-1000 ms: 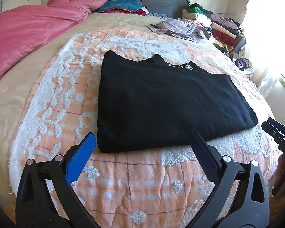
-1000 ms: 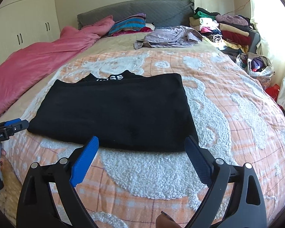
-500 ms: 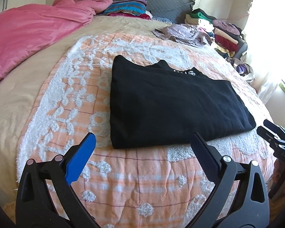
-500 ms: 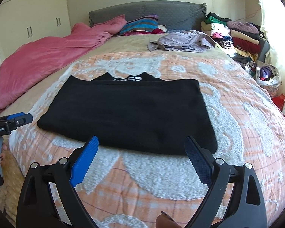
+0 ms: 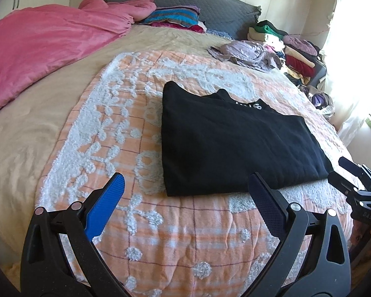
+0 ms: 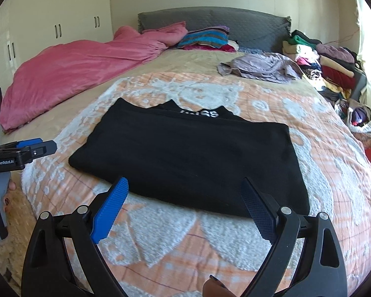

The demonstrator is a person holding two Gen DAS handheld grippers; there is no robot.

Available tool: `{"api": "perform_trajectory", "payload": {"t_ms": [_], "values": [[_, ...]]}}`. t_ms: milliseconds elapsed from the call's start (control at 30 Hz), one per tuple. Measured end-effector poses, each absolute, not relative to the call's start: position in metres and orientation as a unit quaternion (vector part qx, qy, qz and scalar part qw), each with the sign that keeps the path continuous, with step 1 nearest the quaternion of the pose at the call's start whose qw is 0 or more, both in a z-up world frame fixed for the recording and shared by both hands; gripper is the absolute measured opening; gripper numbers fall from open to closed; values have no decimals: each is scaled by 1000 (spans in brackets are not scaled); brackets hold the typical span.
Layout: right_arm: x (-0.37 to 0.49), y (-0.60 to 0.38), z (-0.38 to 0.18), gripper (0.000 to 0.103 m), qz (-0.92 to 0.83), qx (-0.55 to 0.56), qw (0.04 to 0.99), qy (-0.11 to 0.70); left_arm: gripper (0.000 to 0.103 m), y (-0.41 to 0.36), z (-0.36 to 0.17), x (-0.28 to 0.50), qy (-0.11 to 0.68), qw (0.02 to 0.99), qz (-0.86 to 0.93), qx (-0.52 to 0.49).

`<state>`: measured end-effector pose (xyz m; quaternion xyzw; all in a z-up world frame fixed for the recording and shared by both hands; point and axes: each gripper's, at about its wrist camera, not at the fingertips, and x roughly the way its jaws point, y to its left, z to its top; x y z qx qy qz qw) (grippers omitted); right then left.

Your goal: Fold small clothes

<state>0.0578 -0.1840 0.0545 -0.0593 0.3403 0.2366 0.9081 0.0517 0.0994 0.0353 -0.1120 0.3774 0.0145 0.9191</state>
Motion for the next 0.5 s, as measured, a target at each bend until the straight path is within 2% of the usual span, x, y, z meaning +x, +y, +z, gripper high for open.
{"api": "perform_trajectory", "payload": {"t_ms": [500], "values": [[55,-148,62,91,271,-74,901,329,93,121,41,48,367,920,35,-131]]}}
